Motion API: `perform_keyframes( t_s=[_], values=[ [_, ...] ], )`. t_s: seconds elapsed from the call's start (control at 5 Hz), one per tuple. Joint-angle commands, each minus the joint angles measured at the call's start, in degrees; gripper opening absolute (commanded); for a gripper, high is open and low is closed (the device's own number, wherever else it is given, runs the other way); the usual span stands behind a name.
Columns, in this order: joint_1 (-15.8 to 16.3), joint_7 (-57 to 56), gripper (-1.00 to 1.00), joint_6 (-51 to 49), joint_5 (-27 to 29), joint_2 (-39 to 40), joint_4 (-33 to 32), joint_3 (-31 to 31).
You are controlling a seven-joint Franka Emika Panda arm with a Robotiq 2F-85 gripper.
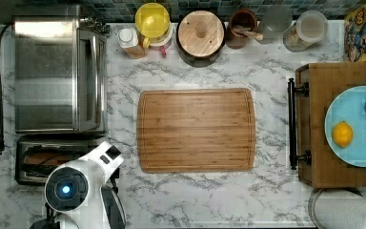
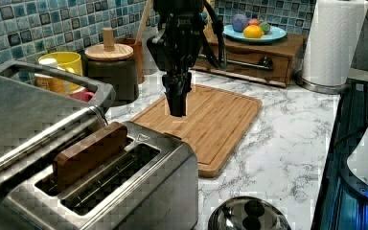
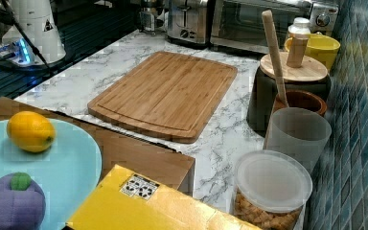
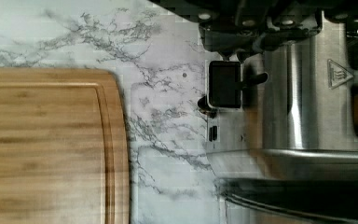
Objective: Turn on the toaster.
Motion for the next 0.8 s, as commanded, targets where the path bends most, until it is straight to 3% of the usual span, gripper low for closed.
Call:
perform_keyframes(
  t_s=[0.2,0.4,0.6,0.8],
  values=[
    [-0.46,4.66,-1.00,3.75,-1.39,3.59,2.00,1.94],
    [1.52,7.37,-1.00,4.64,-4.71,7.41,2.95,-0.48],
    [-1.74,8.79,-1.00,6.86,-4.66,7.77,2.44,1.19],
    [-2.37,7.53,-1.00,4.75,-3.17,8.90,4.22,-0.21]
  ],
)
